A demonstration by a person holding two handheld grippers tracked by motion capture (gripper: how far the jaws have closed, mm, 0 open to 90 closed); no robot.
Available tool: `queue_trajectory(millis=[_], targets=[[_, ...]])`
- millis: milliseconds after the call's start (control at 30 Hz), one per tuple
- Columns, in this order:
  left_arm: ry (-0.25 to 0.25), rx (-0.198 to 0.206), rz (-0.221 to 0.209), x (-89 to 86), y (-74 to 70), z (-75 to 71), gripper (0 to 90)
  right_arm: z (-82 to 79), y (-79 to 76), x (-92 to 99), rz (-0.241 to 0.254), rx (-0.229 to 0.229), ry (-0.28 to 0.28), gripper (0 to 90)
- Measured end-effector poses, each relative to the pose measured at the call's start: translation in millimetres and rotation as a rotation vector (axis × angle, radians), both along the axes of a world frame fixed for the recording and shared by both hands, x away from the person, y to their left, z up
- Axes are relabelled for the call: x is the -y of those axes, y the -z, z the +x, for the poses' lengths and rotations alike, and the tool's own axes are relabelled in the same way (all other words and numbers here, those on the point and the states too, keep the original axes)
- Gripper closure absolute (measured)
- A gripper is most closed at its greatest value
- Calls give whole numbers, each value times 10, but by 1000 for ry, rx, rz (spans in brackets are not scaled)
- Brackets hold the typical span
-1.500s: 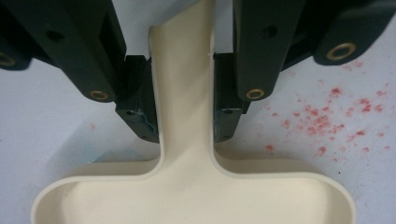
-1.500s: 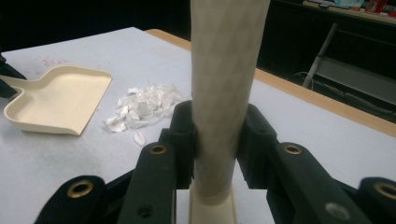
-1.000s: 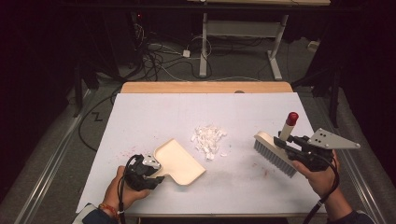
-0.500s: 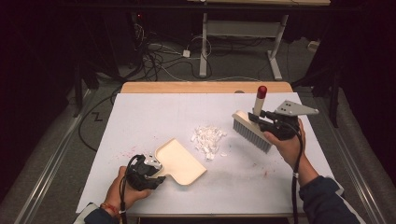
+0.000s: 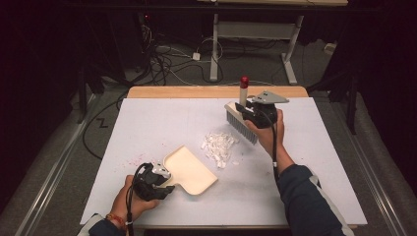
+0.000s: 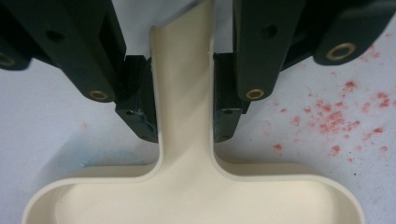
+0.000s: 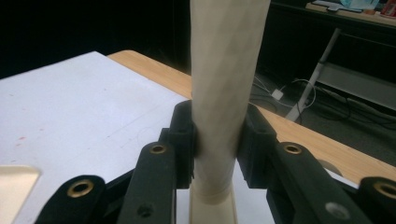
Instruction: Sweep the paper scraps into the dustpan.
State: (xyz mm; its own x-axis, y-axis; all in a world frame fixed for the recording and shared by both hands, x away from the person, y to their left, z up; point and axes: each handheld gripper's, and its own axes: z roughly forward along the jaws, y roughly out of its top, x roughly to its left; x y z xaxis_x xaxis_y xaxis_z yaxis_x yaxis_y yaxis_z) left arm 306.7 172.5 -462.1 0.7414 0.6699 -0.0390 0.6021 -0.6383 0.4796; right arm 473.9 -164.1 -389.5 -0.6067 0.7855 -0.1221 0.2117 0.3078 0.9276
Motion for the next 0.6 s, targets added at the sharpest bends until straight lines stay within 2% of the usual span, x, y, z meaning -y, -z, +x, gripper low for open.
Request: queue_trajectory(millis=[167, 233, 300, 367, 500, 567, 600], targets=[[8, -8, 1, 13, 13, 30, 636, 98, 148, -152, -36, 14, -23, 711], [11, -8, 2, 20, 15, 37, 636, 115, 188, -184, -27, 22, -18, 712], [13, -8, -1, 26, 18, 41, 636, 111, 221, -199, 2, 26, -42, 712], [15, -9, -1, 28, 22, 48, 636, 90, 242, -242, 6, 38, -50, 711], [13, -10, -5, 33, 20, 54, 636, 24, 287, -326, 15, 38, -132, 708], [13, -12, -7, 37, 20, 58, 636, -30, 311, -362, 24, 23, -201, 704], [12, -11, -8, 40, 20, 61, 636, -74, 318, -382, 6, 33, -219, 702]])
